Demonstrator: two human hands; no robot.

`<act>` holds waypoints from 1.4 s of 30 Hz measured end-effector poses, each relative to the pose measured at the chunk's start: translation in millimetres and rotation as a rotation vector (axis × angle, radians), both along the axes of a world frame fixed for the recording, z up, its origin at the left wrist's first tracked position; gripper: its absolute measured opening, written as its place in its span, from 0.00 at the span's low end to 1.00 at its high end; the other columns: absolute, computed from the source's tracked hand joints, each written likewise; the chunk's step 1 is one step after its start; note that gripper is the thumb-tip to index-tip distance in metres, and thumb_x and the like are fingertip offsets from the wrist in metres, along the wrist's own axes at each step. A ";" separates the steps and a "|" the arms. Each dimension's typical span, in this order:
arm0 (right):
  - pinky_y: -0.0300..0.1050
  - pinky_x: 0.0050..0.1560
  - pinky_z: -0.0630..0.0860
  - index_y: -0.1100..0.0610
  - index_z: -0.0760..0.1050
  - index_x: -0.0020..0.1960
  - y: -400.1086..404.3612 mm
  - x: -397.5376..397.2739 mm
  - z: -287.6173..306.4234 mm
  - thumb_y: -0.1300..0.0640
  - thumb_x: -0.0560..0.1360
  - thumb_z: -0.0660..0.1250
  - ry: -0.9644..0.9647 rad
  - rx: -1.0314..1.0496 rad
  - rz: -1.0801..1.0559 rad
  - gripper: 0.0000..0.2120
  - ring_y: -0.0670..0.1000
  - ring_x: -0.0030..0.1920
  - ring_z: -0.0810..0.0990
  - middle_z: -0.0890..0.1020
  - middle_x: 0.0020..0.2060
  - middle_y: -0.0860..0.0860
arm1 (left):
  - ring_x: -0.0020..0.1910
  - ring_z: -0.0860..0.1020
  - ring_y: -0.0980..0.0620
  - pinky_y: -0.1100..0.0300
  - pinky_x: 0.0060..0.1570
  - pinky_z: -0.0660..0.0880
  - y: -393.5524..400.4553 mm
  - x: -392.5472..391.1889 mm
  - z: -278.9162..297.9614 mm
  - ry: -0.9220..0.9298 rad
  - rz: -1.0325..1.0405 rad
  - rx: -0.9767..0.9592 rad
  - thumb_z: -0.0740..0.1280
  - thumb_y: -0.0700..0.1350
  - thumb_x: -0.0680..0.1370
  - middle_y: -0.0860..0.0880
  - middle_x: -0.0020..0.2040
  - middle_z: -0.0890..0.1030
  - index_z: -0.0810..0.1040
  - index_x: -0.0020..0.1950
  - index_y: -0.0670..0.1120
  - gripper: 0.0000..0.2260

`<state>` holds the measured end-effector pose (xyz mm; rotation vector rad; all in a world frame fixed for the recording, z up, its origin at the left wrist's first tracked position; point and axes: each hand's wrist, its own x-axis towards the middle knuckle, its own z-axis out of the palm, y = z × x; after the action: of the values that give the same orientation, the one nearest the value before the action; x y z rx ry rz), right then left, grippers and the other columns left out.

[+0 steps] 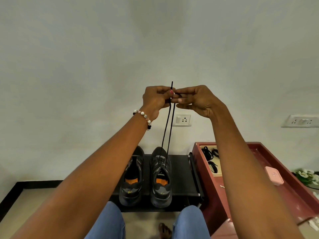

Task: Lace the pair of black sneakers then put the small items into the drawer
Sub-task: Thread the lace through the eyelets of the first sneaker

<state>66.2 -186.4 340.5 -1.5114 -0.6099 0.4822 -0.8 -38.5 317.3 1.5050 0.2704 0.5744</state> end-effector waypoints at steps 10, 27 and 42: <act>0.48 0.47 0.82 0.65 0.81 0.51 11.0 6.5 -7.1 0.69 0.73 0.71 -0.173 0.026 -0.132 0.07 0.57 0.41 0.86 0.85 0.42 0.60 | 0.40 0.84 0.50 0.60 0.40 0.81 1.0 9.6 0.6 -0.021 -0.013 -0.059 0.72 0.37 0.75 0.44 0.46 0.84 0.83 0.54 0.40 0.09; 0.43 0.34 0.80 0.62 0.77 0.48 26.4 6.9 -1.2 0.65 0.68 0.77 -0.105 0.084 -0.383 0.12 0.52 0.28 0.79 0.84 0.35 0.59 | 0.43 0.83 0.50 0.60 0.43 0.81 11.8 16.4 14.3 -0.045 0.012 0.010 0.73 0.36 0.73 0.44 0.46 0.84 0.83 0.52 0.39 0.09; 0.47 0.46 0.81 0.64 0.83 0.47 27.2 10.2 -12.6 0.67 0.67 0.77 -0.226 0.075 -0.260 0.09 0.56 0.42 0.83 0.84 0.40 0.57 | 0.41 0.85 0.44 0.53 0.39 0.82 11.4 17.6 22.1 0.025 -0.090 -0.016 0.73 0.37 0.73 0.40 0.46 0.84 0.82 0.49 0.37 0.06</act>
<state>76.4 -159.2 327.9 -1.5576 -0.5877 0.0883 16.8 -27.1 339.4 1.5016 0.2249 0.4813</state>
